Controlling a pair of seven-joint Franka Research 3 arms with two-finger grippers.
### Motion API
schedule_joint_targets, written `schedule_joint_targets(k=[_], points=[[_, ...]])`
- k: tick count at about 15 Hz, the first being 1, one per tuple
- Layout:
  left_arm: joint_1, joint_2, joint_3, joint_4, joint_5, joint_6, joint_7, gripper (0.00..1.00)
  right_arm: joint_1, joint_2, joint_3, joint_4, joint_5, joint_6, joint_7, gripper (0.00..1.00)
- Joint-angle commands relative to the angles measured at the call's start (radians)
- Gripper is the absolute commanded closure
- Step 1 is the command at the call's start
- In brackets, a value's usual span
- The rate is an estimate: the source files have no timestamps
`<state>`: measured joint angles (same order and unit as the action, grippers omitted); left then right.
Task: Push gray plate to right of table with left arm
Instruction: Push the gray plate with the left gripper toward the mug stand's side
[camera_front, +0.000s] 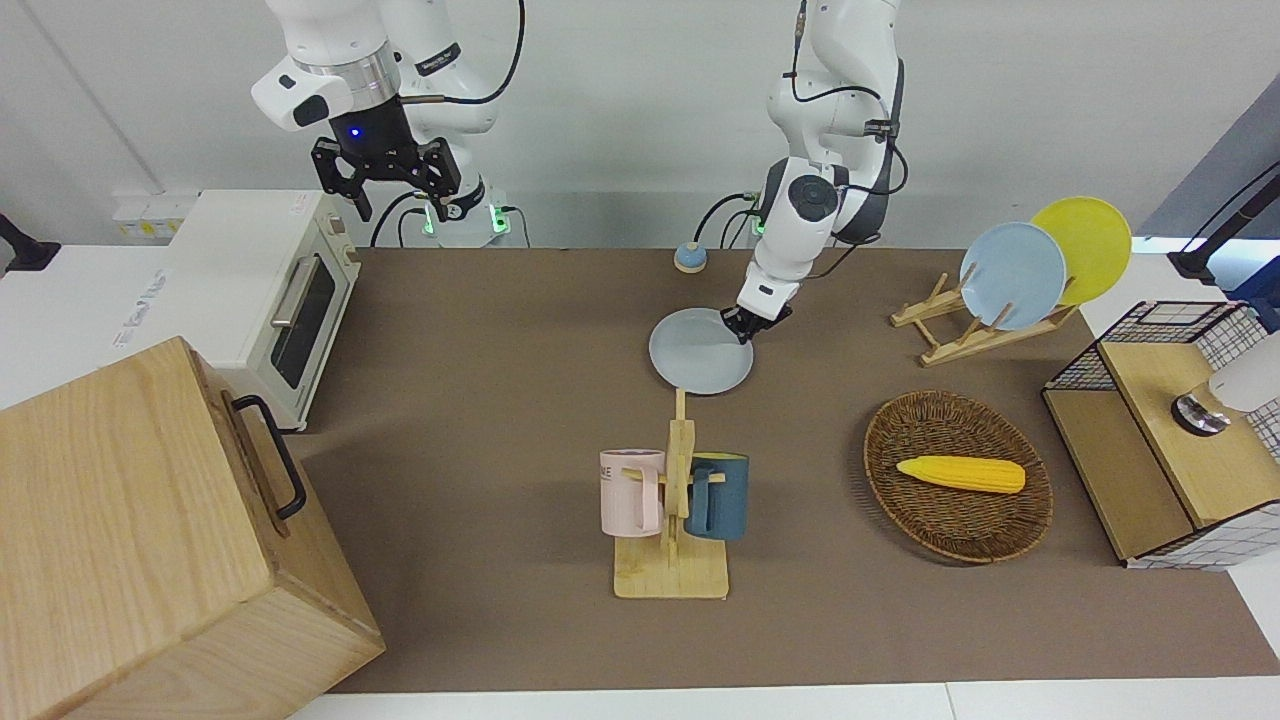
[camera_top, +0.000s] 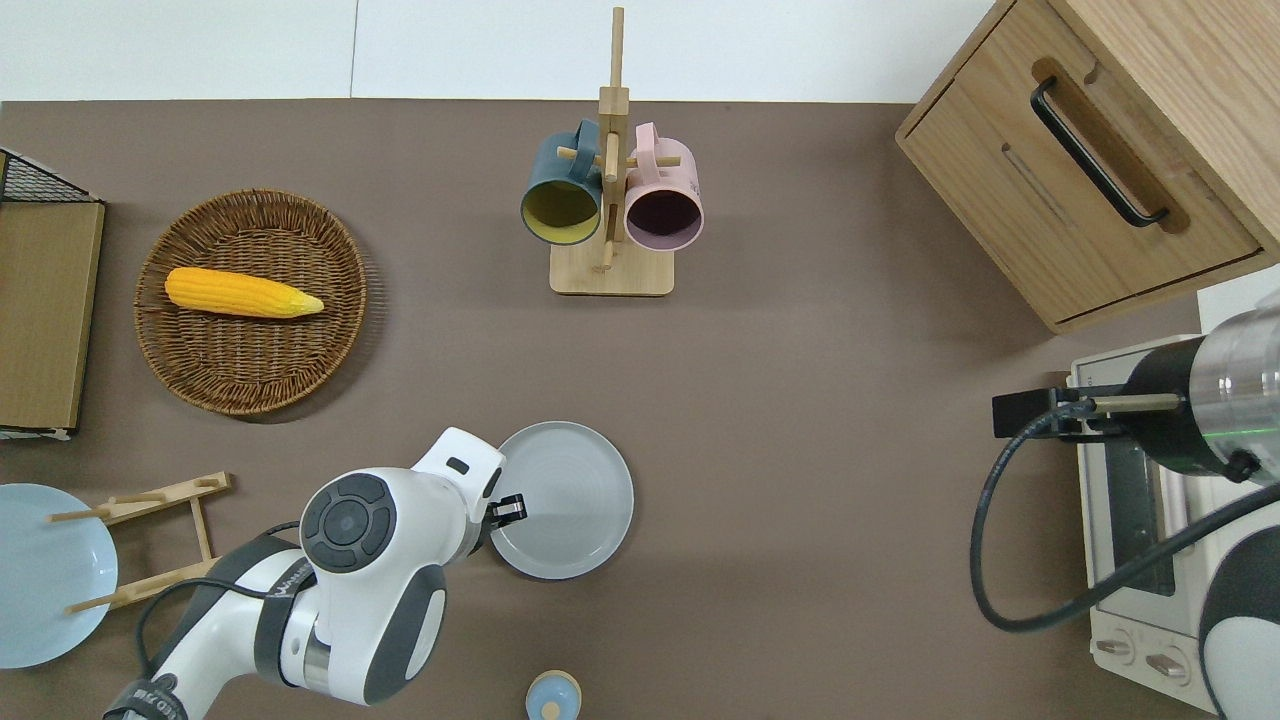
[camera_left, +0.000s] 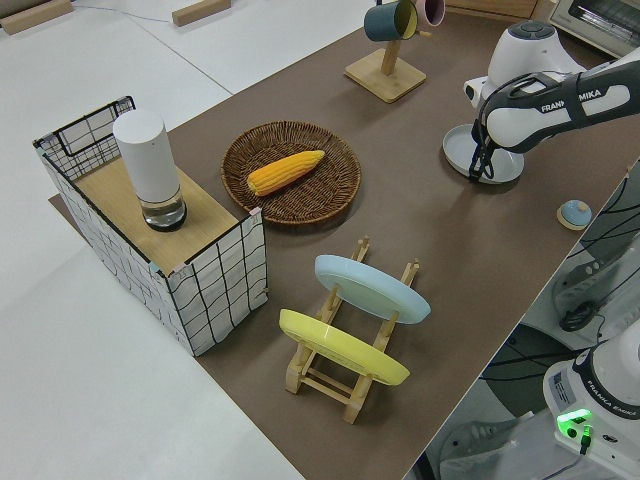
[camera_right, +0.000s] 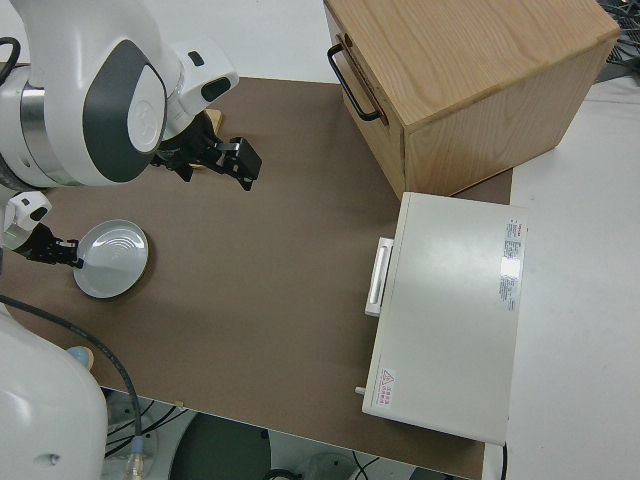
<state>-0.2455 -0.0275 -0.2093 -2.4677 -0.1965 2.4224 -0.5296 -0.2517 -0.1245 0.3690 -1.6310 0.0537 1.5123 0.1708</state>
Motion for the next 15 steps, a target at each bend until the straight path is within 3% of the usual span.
schedule_joint_targets(k=[1, 15], points=[[-0.075, 0.067, 0.004, 0.012, -0.052, 0.078, -0.072, 1.00, -0.024, -0.027, 0.014, -0.027, 0.021, 0.000, 0.010, 0.005], [-0.208, 0.107, 0.019, 0.072, -0.083, 0.124, -0.216, 1.00, -0.024, -0.027, 0.014, -0.027, 0.021, 0.000, 0.010, 0.005]])
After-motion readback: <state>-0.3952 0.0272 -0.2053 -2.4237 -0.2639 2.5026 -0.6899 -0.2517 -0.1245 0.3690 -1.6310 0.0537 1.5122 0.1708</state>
